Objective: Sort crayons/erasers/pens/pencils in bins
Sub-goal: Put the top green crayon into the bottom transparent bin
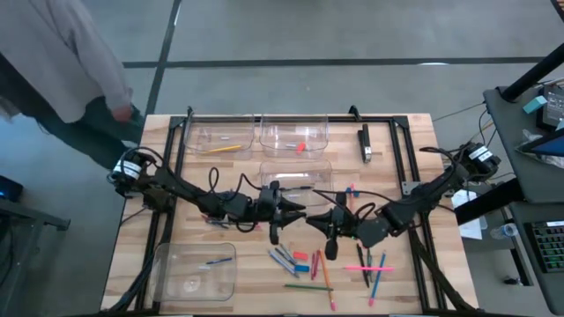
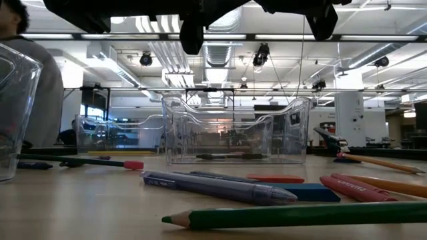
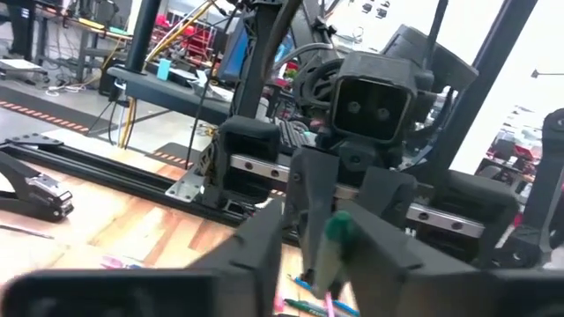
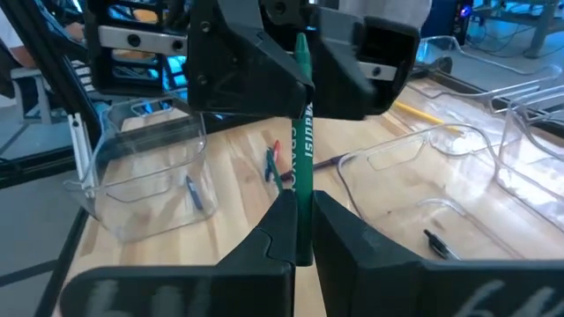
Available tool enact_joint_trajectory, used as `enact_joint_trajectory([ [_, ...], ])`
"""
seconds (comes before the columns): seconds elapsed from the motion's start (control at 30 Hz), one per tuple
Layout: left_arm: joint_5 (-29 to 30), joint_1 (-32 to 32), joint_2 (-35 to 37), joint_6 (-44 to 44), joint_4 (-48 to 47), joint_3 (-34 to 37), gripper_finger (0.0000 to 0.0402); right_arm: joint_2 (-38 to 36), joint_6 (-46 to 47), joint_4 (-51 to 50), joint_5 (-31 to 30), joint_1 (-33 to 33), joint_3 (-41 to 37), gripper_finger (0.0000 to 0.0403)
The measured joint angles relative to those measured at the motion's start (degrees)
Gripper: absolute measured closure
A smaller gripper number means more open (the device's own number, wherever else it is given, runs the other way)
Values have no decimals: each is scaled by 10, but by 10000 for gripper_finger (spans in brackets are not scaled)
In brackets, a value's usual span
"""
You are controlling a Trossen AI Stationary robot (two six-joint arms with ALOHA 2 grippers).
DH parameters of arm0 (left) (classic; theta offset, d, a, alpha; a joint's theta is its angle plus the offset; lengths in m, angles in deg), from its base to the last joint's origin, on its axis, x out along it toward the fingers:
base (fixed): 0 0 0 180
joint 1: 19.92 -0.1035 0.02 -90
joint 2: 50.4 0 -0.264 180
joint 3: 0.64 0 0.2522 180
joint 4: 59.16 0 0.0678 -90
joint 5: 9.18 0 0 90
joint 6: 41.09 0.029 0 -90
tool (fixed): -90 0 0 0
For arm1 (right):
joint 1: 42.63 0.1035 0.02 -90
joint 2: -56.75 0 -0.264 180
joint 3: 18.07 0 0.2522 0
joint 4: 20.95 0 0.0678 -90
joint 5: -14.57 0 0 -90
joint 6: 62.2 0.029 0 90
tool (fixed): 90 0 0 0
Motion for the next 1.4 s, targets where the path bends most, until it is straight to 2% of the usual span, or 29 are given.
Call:
enact_joint_trajectory([
  [0.07, -2, 0, 0, 7, 0, 0, 368, 0, -1, -1, -3, 0, 0, 390],
  [0.13, -3, 0, 0, 11, 1, 0, 388, 0, -10, -1, -3, -1, 0, 389],
  [0.3, -1, 0, 0, 13, 1, 0, 381, 0, -17, -2, 1, -5, 0, 357],
  [0.5, 1, -1, 0, 16, -9, 0, 389, 0, -30, -4, 2, -7, 0, 274],
  [0.73, 2, -2, 33, 30, -80, 1, 391, 0, -30, -23, 2, -7, 0, 163],
  [0.9, 1, 0, 115, 30, -241, 1, 391, -11, -33, -44, 2, -4, 0, 110],
  [1.07, 1, 33, 226, 1, -434, -1, 391, -32, -20, -86, 3, 3, 0, 89],
  [1.27, 1, 130, 324, -46, -672, -50, 391, -33, -22, -91, 2, 7, 0, 95],
  [1.4, 22, 213, 318, -93, -828, -109, 391, -33, -23, -93, 2, 7, 0, 104],
])
